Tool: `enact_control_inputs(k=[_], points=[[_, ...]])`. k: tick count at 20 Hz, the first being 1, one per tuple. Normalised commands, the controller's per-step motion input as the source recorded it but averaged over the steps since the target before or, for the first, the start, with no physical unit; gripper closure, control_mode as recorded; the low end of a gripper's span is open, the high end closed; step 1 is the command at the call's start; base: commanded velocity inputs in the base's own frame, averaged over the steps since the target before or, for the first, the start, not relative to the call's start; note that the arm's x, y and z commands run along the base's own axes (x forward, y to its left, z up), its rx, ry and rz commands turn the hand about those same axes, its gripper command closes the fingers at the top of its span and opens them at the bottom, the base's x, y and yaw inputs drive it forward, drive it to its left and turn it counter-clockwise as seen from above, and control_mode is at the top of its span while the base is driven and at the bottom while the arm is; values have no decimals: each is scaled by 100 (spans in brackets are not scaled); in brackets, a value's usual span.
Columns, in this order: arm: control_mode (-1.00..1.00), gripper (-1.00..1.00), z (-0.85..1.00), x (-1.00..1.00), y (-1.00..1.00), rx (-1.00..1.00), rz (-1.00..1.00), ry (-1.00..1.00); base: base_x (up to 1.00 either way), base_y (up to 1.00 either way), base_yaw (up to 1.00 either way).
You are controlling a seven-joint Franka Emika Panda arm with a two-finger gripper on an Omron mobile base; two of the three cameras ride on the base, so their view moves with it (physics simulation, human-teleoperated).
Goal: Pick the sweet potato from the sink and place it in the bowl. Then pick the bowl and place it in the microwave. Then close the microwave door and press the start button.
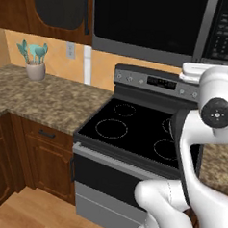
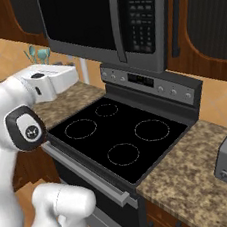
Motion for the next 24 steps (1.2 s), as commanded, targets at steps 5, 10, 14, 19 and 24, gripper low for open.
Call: enact_control_inputs(k=[5,10,14,19,24], points=[[-100,100,-5,0,-55,4,0,0,0,0,0],[-100,100,-18,33,-20,3,0,-3,0,0,0],[-100,100,-11,47,-30,6,2,0,0,0,0],[-100,100,-5,34,-20,1,2,0,0,0,0],[-100,100,-5,47,-20,0,3,0,0,0,0]])
